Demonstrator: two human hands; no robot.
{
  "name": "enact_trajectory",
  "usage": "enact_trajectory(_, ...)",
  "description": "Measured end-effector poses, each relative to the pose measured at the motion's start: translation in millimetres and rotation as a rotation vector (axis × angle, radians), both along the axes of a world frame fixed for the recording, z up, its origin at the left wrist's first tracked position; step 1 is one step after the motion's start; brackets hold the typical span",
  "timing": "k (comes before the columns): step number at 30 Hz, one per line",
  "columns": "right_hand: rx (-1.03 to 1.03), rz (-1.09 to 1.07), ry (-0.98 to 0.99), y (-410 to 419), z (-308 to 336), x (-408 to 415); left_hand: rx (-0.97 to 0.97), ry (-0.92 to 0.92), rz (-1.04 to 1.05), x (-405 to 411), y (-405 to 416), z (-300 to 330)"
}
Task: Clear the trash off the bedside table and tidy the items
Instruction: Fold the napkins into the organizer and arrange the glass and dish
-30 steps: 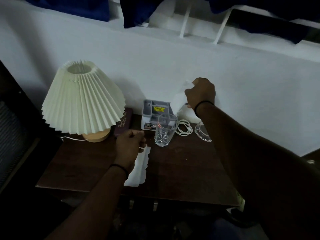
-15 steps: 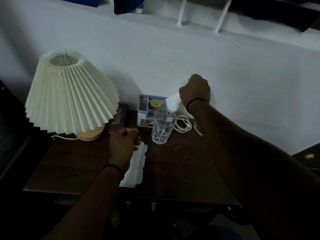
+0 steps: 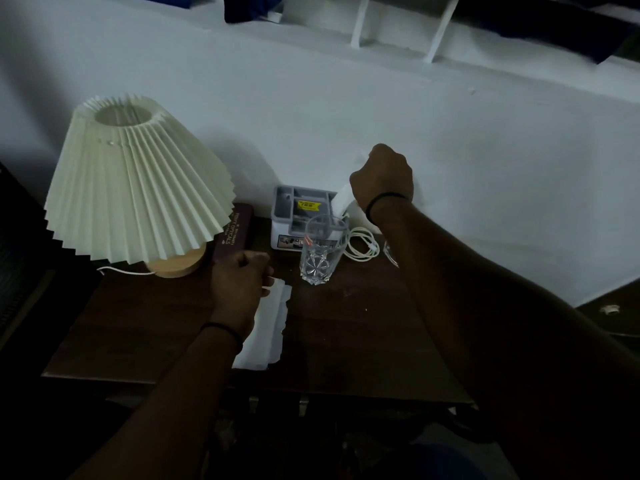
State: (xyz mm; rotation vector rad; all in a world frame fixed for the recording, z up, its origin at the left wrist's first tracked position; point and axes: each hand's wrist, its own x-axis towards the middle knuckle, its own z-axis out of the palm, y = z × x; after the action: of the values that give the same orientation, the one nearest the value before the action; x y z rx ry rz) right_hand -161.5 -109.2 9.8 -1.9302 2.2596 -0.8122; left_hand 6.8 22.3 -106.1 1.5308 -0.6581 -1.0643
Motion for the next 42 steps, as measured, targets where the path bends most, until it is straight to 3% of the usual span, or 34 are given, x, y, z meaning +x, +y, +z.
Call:
enact_trajectory(21,0.112,-0.003,-0.031,1.2,-22.1,2.6,0.015,-0.011,0.074,2.3,-5.1,-4.5)
enact_trajectory(24,0.067,-0.006,-0.033,10.7,-15.7,1.1,0.027,-0.095,0.097,2.9,-5.7,-8.9)
enact_trajectory(27,-0.119,-0.023,-0.123,29.4,-5.2,1.4,0.077,-0.207,0.091,4.8,-2.0,-11.9)
enact_trajectory(33,-0.354,0.107,-0.222,99.3,-2.8,11.7,0.148,-0.586,-0.001,12.2,25.6,-6.3)
enact_trajectory(37,-0.222,0.206,-0.34,152.8,-33.0,27.5,0.311,-0.834,-0.138,16.8,46.8,-1.2)
enact_trajectory(42,0.284,0.164,-0.381,187.3,-93.6,42.0,0.488,-0.814,-0.149,19.3,59.4,-1.6)
